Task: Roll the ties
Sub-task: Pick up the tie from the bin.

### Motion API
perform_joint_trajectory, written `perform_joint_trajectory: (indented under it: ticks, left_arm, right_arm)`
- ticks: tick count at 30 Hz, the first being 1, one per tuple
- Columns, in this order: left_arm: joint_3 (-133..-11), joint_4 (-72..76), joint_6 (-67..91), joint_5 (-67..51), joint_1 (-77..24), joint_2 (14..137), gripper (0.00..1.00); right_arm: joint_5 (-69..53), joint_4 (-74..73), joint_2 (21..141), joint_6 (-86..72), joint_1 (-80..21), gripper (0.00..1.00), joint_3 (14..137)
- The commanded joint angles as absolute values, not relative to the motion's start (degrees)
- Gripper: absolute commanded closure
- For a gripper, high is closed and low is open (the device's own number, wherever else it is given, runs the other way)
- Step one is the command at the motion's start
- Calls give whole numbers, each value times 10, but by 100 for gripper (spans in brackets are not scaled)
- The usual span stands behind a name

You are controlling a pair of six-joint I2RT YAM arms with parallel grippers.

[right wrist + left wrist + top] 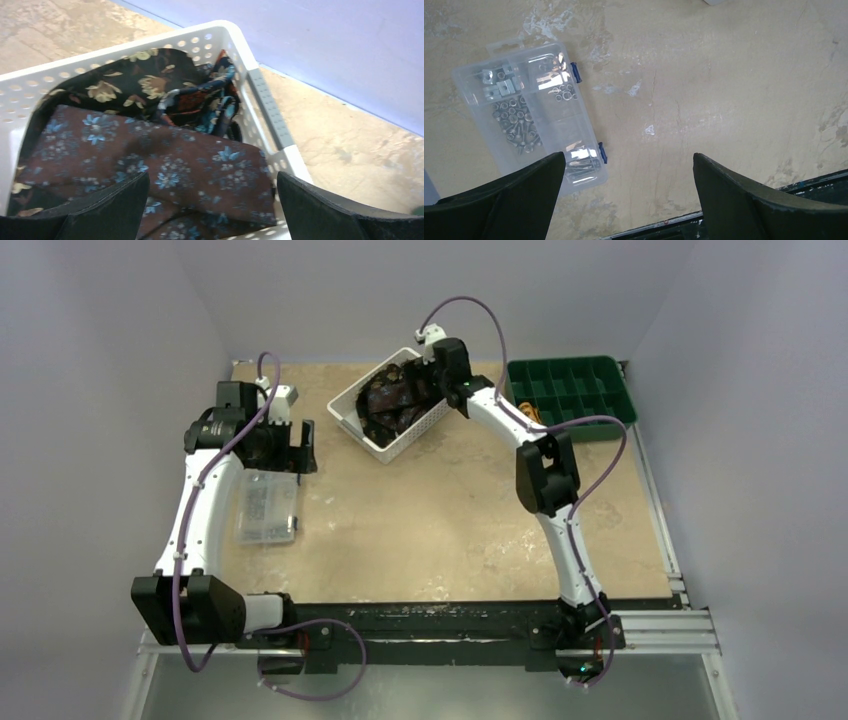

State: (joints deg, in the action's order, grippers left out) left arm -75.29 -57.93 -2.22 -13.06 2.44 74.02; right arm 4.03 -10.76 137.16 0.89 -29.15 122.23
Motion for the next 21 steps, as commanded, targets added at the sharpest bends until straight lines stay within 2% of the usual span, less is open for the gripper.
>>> perform_joint_trajectory:
  ticks: [1,11,14,16,17,19,21]
  left_arm:
    - [-758,-571,-28,-140,21,742,0]
    - [-765,-577,-33,-136,21,743,0]
    - [-765,-577,-33,-134,21,744,0]
    - [-765,-577,-33,-134,21,745,0]
    - [-765,-577,-34,-133,21,744,0]
    - [-765,-577,-34,-132,21,745,0]
    - [-765,-577,-35,-132,21,742,0]
  right_arm:
    - [15,-107,1379,51,-287,1,1263]
    - [-44,-129,1421,33,-267,1,1274]
    - [-60,-132,1426,28,-266,5,1276]
    - [-72,-132,1431,27,-265,14,1281]
    - [-75,-132,1432,25,-264,22,1285]
    - [-84,-133,1434,21,-262,38,1292]
    - [-90,-134,1435,22,-262,62,1300]
